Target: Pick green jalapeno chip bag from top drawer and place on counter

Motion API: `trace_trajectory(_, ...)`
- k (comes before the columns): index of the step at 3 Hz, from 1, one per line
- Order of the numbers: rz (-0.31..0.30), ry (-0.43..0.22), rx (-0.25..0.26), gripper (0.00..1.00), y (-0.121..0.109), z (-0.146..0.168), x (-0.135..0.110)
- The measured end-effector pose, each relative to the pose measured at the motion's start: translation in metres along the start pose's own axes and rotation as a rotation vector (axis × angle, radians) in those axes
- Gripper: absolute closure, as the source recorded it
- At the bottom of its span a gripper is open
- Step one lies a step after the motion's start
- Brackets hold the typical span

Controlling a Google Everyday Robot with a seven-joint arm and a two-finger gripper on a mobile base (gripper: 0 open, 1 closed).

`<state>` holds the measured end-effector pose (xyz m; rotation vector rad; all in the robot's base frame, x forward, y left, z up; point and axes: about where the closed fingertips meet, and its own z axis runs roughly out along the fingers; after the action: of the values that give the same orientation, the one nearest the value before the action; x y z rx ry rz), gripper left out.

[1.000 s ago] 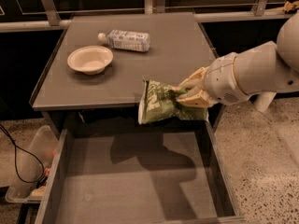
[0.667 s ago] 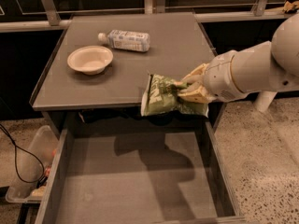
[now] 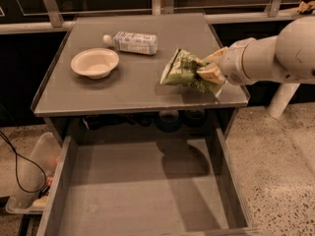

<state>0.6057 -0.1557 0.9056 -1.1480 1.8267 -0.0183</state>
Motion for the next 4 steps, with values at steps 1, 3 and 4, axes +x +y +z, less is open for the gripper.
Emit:
trace_trajectory(1,0.056,-0.028,0.043,1.00,-0.029,0.024,0.011)
trace_trajectory(3,0.085,-0.047,0.047,0.82,-0.046,0.049,0.021)
trace_trajectory(4,0.085,-0.047,0.047,0.59,-0.046,0.049,0.021)
